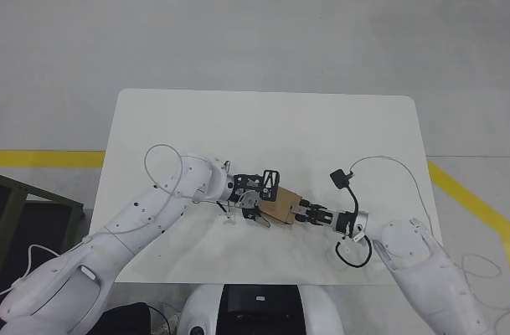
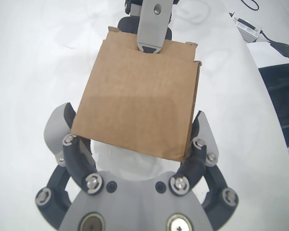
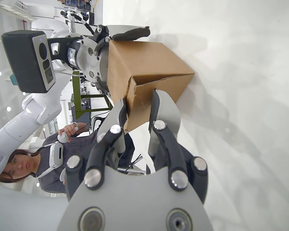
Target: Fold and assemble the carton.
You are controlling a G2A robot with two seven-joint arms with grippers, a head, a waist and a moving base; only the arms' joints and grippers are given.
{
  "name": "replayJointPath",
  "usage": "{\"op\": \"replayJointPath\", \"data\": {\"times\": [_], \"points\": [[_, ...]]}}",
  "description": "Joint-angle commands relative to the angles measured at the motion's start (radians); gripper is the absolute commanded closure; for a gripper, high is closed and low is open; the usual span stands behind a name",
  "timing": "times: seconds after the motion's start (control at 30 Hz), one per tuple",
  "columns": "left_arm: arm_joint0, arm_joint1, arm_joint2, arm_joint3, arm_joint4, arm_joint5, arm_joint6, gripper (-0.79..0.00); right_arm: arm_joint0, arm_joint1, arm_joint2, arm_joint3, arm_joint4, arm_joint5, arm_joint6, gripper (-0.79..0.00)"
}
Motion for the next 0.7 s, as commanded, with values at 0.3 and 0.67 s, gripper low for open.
{"op": "replayJointPath", "data": {"times": [0.3, 0.67], "points": [[0.000, 0.001, -0.002, 0.007, -0.008, 0.000, -0.006, -0.785, -0.038, 0.006, 0.031, -0.023, 0.006, -0.023, 0.001, -0.215], [0.002, 0.002, -0.007, 0.003, -0.013, 0.000, -0.016, -0.785, -0.080, 0.014, 0.069, -0.055, 0.016, -0.035, 0.010, -0.188]]}}
